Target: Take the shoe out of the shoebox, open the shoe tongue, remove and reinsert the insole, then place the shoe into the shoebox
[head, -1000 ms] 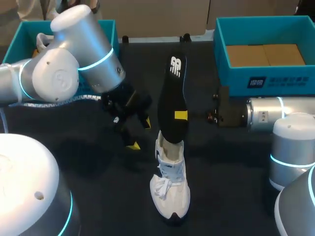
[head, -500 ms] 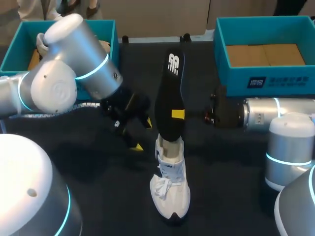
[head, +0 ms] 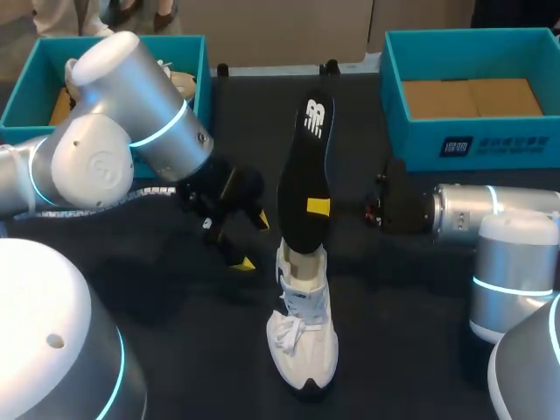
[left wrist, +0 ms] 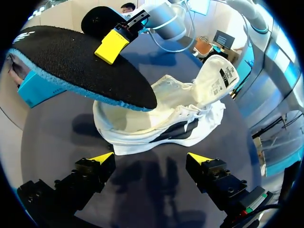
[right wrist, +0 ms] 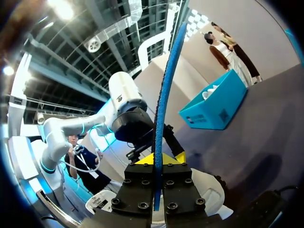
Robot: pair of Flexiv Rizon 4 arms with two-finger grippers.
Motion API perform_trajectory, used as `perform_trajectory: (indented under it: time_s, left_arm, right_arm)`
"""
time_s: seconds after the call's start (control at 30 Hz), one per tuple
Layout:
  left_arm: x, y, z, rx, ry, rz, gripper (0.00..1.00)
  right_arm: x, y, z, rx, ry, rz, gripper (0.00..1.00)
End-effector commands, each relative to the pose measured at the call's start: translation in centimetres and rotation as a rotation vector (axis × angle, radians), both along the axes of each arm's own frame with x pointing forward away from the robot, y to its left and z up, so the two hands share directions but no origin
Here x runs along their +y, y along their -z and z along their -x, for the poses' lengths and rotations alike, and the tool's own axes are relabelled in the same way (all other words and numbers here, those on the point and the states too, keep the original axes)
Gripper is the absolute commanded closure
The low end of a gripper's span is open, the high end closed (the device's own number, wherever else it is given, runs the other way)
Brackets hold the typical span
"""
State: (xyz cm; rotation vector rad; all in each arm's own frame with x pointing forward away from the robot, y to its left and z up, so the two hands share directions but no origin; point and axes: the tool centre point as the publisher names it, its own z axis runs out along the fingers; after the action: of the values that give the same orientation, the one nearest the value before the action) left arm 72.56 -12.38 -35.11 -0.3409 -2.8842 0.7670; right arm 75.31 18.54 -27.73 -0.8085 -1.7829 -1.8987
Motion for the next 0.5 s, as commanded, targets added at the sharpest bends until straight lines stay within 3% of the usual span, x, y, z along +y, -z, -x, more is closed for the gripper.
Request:
perform_trajectory:
  time_s: [0.03, 0.5]
  left_arm:
    - [-0.63, 0.67, -0.12, 0.0, -0.001, 0.005, 0.0]
    - [-1.34, 0.65, -0.31, -0.058, -0.073, 0.006, 0.0]
  right_arm:
    - [0.09, 0.03, -0.06, -0.007, 0.0, -0.004, 1.0]
    - [-0.61, 0.25, 0.0, -0.035, 0.013, -0.026, 1.0]
